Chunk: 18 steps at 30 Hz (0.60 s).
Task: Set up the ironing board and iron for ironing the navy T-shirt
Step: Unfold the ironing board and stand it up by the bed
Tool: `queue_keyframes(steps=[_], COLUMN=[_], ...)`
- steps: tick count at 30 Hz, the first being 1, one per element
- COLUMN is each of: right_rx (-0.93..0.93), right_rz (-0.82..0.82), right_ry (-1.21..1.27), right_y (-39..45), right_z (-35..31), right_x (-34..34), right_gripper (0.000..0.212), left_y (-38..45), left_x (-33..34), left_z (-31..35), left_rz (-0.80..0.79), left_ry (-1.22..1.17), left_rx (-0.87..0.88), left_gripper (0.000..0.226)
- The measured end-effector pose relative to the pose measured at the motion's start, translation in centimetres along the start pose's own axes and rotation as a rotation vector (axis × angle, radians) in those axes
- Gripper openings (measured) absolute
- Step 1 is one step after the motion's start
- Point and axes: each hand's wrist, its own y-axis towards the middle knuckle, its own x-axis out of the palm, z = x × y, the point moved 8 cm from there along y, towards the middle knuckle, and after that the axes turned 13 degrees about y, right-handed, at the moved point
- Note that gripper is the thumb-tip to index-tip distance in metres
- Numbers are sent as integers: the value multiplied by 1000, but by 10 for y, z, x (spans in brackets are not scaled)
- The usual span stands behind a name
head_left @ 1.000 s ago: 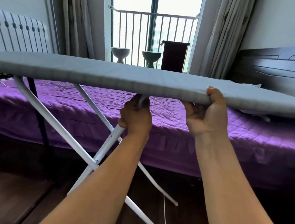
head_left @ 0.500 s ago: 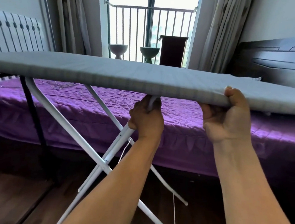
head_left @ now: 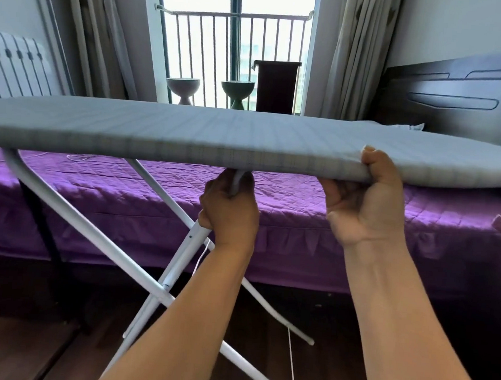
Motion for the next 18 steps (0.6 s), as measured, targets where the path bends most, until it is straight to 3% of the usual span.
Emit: queue_keyframes(steps=[3, 5, 8, 13, 18], right_rx=[2, 17, 60, 95, 137], right_rz=[9, 28, 93, 252, 415], right_ry=[-3, 2, 34, 12, -7], right_y=[1, 0, -2, -13, -21], right_z=[-1, -1, 0, 3, 6], right_x=[-2, -6, -10, -4, 4], right_gripper=[14, 15, 23, 12, 19], left_y=[1, -4, -13, -14, -15], left_x=[1, -3, -9, -24, -36], left_z=[-7, -9, -8, 4, 22], left_rz=[-26, 7, 18, 154, 208], left_ry=[-12, -118, -220, -483, -740], left_rx=[6, -57, -193, -513, -682], left_gripper=[17, 31, 39, 33, 29])
